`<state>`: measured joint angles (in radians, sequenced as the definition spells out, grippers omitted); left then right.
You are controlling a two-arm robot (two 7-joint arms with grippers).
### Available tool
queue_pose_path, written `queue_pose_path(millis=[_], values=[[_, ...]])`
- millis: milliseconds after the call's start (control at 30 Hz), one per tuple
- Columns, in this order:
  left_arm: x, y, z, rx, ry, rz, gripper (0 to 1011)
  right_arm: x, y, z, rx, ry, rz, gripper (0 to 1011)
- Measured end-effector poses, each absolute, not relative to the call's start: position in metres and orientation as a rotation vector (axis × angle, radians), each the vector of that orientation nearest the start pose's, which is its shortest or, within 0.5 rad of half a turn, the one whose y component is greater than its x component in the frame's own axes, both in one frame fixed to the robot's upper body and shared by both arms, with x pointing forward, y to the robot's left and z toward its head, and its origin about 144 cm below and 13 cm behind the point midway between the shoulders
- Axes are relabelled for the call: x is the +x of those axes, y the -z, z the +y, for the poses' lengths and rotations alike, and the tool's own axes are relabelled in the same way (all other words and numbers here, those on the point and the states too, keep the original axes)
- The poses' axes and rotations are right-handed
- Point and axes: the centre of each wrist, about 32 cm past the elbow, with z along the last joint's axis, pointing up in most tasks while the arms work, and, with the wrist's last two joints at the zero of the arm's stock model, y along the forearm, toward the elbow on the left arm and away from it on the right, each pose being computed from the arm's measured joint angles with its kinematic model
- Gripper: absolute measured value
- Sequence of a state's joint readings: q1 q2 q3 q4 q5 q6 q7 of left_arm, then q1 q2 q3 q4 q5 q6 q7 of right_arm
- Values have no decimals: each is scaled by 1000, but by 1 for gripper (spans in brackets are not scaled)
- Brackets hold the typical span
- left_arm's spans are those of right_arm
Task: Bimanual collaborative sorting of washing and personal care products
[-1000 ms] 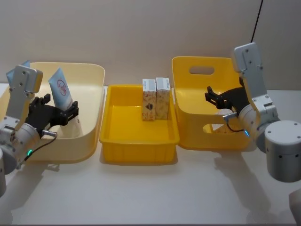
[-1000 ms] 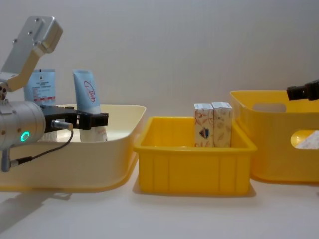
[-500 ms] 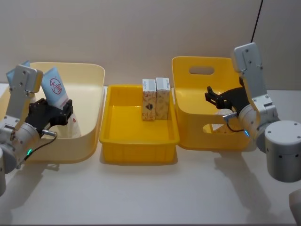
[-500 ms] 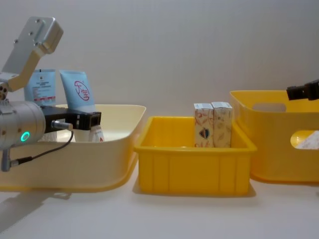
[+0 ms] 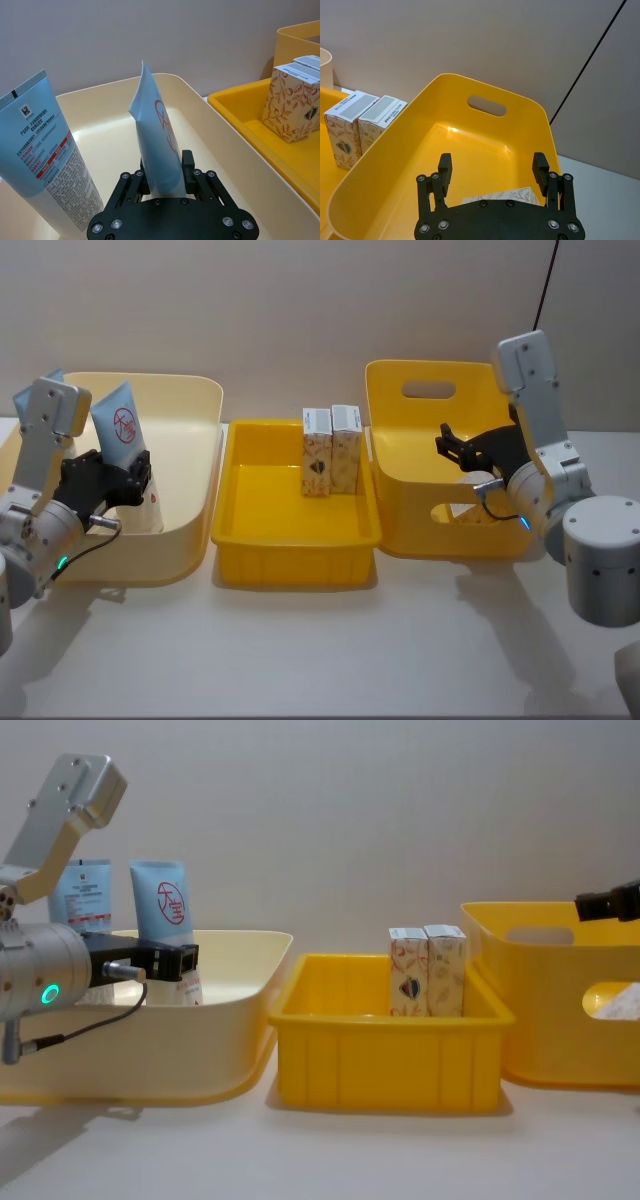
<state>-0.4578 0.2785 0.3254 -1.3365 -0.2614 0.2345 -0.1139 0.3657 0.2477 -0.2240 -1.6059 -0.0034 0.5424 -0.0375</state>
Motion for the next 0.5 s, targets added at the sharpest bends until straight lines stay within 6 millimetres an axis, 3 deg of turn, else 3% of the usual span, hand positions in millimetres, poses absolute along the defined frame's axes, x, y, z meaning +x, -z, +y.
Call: queue_pose_path(millis=[500], values=[[572, -1225, 232, 172, -1238, -25, 313, 537, -1273, -229, -378, 1493, -127, 1001]])
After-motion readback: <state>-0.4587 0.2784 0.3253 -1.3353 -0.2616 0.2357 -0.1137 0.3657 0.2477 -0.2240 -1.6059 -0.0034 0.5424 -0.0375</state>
